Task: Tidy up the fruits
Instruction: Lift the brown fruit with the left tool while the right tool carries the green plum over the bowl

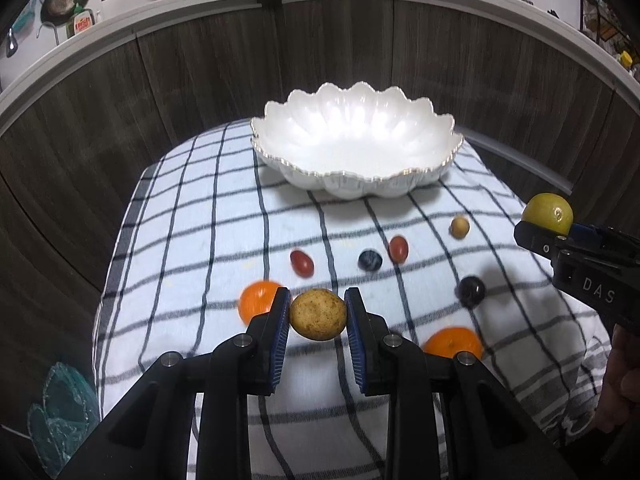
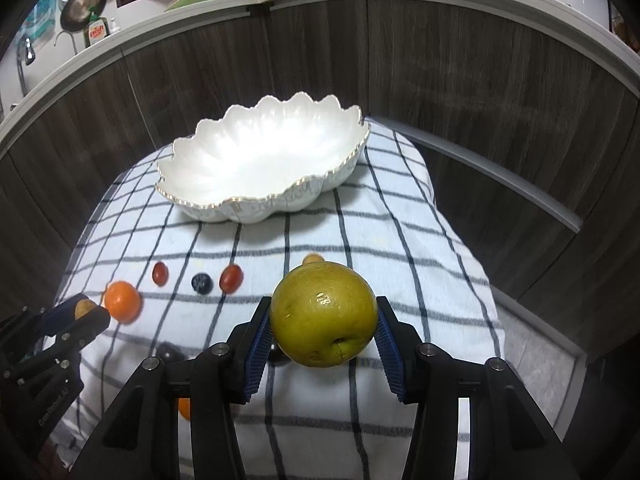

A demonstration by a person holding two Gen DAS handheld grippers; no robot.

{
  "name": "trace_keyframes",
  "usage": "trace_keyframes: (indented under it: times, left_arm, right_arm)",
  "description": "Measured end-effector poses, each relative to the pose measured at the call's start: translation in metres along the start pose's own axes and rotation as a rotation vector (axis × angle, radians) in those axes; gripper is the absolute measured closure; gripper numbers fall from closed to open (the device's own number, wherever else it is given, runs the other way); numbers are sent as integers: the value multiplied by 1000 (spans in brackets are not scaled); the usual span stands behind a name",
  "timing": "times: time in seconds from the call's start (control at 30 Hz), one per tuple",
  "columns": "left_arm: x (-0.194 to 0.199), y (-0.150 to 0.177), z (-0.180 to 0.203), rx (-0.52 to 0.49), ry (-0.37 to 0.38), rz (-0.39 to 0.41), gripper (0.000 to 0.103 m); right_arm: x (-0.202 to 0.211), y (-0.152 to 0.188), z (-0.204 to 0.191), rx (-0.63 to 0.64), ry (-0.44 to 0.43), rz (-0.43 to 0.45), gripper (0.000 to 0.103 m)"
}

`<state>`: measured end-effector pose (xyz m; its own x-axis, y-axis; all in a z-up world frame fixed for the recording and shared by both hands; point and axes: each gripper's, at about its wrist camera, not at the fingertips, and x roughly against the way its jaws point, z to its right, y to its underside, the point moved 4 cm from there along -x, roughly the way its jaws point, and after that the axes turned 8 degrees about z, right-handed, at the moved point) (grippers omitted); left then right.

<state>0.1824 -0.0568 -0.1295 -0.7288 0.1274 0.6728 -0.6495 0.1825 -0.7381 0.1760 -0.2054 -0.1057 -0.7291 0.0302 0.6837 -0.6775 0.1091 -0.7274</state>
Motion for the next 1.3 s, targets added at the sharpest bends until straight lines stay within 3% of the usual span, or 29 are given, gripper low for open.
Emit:
trace_keyframes:
  times: [0.63,1.3]
  left_arm:
    - [-21,-62,-10,-4,8,58,75]
    - [-67,-116,-20,2,7,69,75]
  right_arm:
    - [-14,-62,0,22,9,61,53]
    - [-58,-119,-3,52,37,94,53]
